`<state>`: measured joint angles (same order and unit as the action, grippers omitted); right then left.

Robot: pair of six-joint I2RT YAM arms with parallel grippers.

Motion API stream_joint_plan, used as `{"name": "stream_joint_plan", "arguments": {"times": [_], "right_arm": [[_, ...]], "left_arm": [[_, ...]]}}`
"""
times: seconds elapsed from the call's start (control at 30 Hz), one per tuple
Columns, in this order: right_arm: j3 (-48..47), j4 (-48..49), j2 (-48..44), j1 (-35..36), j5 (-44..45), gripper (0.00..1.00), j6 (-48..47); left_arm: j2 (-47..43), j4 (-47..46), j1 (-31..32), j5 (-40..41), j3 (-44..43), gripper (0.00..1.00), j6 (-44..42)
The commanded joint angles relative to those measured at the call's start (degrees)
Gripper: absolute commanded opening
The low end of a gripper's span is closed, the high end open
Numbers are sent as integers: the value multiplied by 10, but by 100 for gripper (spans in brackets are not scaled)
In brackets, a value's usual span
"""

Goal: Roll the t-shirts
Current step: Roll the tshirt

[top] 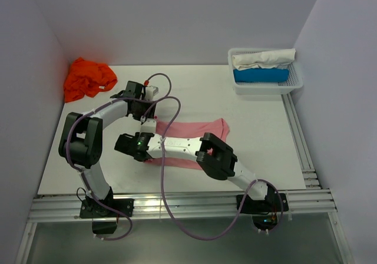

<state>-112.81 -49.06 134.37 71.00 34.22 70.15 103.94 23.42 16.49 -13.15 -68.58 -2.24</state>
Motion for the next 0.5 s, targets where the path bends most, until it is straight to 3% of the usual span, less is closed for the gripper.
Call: {"name": "stream_joint_plan", "arguments": {"times": [0.0,0.2,0.3,0.33,0.37,0.47], "right_arm": [[-22,-23,18,0,-8,52,-4],[-36,-39,33,-1,-29,52,-3],[-12,-18,22,-4,-44,47,1],[1,-4,15,-5,-51,43,-1],[37,17,-3,-9,-62,28,-3],[137,132,-57,-18,-105,19,-11]], "left_arm": [[-29,-4,3,2,-11,48,0],[-30,8,1,-9,-33,61,0],[-30,18,-1,-13,-52,65,-2],[-30,25,-2,-14,-63,66,-3],[-30,30,-8,-19,-70,67,-4],[-25,50,-25,-40,-94,67,-7]]}}
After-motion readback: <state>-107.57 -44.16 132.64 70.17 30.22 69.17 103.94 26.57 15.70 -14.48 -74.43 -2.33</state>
